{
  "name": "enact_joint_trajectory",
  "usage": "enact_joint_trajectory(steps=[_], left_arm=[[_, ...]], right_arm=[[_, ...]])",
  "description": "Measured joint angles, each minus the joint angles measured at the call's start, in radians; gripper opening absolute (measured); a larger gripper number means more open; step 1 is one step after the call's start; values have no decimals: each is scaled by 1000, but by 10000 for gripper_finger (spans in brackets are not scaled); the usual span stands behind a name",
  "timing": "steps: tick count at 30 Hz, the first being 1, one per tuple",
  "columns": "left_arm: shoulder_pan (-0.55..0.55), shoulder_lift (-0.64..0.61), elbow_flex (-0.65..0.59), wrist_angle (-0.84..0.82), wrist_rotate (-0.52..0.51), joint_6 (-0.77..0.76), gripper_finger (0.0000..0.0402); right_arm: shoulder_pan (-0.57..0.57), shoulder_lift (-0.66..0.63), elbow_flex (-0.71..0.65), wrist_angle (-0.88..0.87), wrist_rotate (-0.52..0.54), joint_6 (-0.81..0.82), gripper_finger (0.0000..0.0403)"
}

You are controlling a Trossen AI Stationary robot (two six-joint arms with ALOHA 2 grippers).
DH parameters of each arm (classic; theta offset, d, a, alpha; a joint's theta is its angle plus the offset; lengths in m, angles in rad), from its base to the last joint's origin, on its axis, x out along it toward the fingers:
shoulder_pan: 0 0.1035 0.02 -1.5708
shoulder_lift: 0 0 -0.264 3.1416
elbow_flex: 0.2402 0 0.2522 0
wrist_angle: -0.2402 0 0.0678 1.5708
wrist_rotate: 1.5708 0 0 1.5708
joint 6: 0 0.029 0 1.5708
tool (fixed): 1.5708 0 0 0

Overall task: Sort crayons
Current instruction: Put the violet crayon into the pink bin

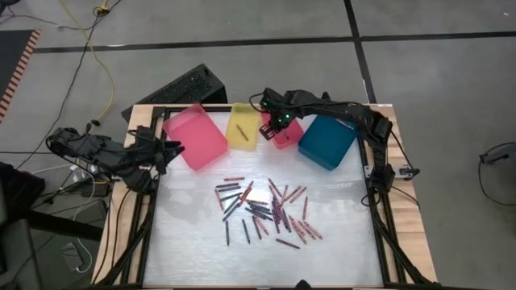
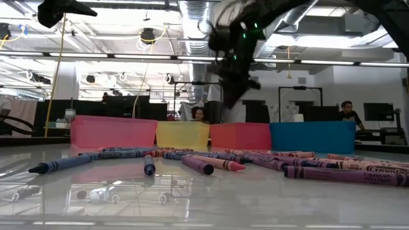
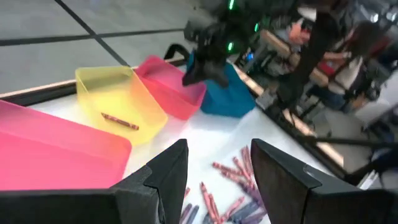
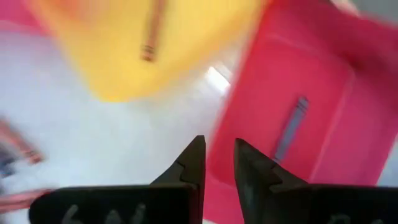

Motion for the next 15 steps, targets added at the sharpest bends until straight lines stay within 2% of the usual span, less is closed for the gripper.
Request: enact_joint_trajectory(steps=[4, 8, 15], left_arm=[[0, 58, 0, 0, 9, 16, 165], [0, 111, 0, 2, 5, 15, 165], [0, 129, 0, 13, 19, -34, 165]], right_arm=[[65, 0, 104, -30, 0, -68, 79], [153, -2, 155, 12, 0, -147, 79], [281, 3, 149, 217, 0, -192, 79]])
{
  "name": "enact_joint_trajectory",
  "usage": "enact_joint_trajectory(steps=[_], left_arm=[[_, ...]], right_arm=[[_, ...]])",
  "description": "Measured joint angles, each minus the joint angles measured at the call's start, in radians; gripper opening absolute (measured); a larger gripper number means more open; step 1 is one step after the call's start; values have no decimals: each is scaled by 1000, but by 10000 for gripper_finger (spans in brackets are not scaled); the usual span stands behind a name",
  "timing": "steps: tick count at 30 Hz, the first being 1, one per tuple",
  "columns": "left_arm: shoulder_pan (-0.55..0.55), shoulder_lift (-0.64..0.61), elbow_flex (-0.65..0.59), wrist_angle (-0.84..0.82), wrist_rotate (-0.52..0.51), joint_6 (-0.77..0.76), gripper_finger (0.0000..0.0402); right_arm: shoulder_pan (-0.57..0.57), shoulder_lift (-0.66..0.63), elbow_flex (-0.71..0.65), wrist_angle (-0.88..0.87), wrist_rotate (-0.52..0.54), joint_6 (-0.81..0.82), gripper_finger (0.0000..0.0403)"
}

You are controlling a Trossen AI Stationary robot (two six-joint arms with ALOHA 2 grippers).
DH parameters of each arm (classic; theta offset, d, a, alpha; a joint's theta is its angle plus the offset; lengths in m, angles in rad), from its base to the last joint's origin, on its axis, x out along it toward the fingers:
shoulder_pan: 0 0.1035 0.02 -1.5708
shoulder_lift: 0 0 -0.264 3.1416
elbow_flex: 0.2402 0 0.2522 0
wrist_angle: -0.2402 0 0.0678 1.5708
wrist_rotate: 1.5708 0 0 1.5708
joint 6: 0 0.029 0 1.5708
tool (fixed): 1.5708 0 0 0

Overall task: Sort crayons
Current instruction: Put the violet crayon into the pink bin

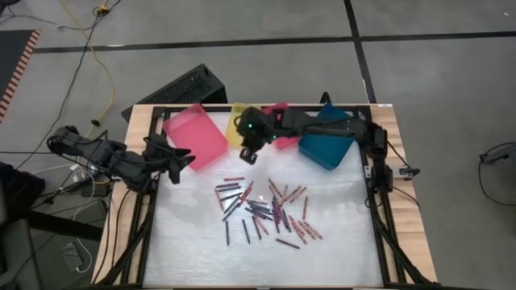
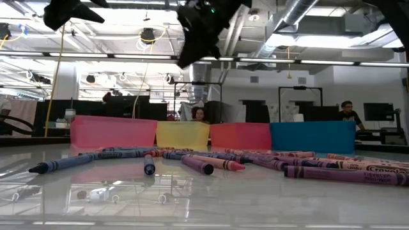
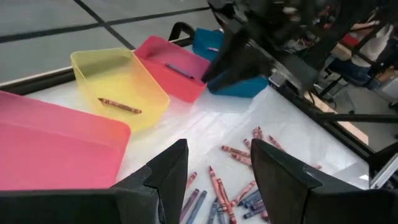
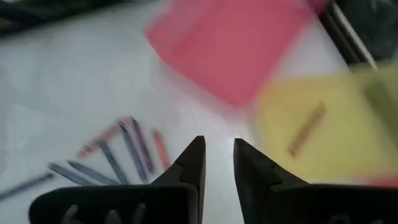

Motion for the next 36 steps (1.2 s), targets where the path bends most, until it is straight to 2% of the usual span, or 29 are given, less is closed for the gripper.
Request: enact_joint_trajectory(steps=[10, 17, 27, 36], left_arm=[[0, -117, 0, 33, 2, -16, 165], [0, -189, 0, 37, 0, -15, 165], [0, -215, 0, 2, -11, -17, 165], [0, -214, 0, -9, -16, -19, 165]], right_arm=[[54, 2, -8, 171, 1, -55, 79], [75, 87, -8, 267, 2, -52, 79], [122, 244, -9, 324, 0, -60, 79], [138, 265, -9, 331, -13, -136, 79]])
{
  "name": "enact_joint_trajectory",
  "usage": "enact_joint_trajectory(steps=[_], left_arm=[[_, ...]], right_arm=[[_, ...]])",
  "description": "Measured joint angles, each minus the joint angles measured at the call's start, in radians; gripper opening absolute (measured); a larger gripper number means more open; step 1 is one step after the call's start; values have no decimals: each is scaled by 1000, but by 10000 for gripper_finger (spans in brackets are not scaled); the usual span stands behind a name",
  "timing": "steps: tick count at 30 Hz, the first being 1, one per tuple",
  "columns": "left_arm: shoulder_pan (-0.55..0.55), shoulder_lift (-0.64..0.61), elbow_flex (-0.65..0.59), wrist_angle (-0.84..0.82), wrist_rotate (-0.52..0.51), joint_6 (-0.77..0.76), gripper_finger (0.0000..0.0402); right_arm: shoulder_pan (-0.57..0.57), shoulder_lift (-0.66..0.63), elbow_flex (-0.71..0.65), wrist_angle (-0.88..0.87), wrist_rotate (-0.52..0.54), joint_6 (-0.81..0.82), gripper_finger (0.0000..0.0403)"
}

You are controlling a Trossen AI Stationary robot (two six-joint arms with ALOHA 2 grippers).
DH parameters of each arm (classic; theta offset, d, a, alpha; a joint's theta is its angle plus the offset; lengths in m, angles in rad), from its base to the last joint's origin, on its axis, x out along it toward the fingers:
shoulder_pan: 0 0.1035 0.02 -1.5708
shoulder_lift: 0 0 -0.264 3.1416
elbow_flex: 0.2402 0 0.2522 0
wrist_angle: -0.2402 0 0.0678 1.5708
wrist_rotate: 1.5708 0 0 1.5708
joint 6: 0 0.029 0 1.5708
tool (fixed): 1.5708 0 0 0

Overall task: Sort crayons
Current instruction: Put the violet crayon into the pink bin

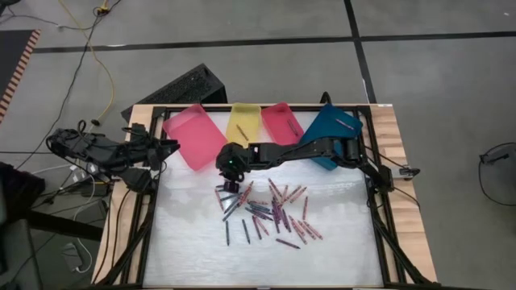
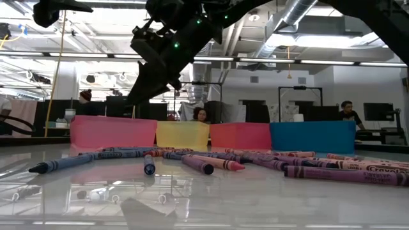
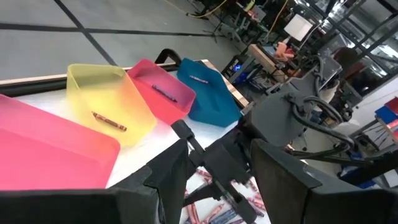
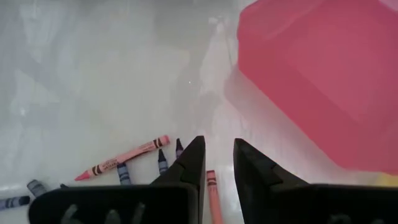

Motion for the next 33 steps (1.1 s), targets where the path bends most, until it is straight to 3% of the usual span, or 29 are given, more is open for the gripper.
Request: enact_joint_trajectory(steps=[8, 17, 33], left_arm=[[0, 0, 0, -5, -6, 6, 165], [0, 0, 0, -8, -10, 5, 165], [0, 0, 0, -18, -15, -5, 165]], right_arm=[[1, 11, 1, 14, -27, -46, 79], [-14, 64, -1, 77, -172, -13, 79], [-13, 63, 0, 81, -169, -92, 79]])
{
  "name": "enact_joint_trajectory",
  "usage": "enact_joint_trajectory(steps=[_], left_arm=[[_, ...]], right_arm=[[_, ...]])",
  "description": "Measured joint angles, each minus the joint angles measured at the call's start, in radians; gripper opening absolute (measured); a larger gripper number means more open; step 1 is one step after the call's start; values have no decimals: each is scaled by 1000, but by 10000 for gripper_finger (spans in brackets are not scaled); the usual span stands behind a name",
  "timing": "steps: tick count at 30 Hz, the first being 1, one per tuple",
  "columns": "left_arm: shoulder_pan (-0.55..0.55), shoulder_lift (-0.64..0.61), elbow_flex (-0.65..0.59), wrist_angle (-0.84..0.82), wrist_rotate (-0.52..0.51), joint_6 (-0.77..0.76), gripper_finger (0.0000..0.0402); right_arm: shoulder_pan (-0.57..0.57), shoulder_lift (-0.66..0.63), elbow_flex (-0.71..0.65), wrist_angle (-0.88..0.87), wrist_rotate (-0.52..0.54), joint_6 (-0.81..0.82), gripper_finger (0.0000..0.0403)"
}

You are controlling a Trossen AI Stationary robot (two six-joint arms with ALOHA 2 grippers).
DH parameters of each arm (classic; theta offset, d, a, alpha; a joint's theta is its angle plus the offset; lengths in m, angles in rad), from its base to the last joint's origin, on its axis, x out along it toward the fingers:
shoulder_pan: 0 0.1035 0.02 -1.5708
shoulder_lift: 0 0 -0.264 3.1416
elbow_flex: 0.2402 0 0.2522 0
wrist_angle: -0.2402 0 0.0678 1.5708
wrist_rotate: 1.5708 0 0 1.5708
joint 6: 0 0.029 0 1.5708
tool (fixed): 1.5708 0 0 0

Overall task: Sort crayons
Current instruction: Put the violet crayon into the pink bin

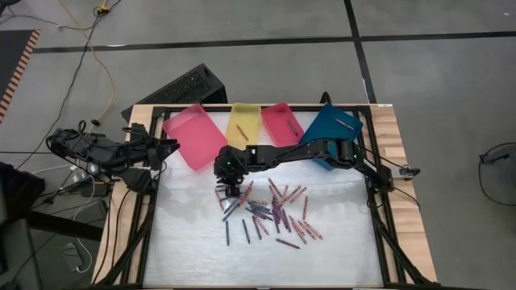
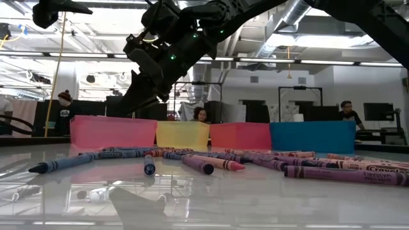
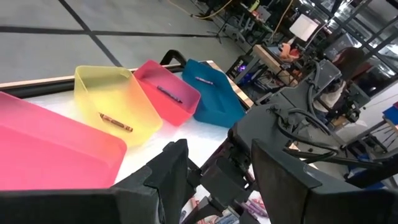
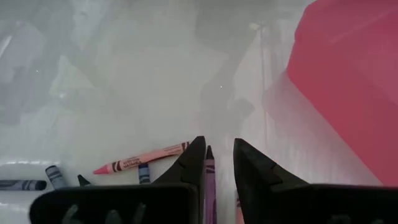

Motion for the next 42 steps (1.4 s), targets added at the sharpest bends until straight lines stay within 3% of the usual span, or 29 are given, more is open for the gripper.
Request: enact_joint_trajectory(steps=[9, 26, 42], left_arm=[[0, 0, 0, -3, -4, 0, 165], [0, 0, 0, -9, -5, -8, 165], [0, 0, 0, -8, -5, -11, 165]], right_arm=[[0, 0, 0, -7, 0, -37, 79], [2, 0, -144, 33, 6, -41, 79], [1, 0, -147, -36, 33, -44, 67]])
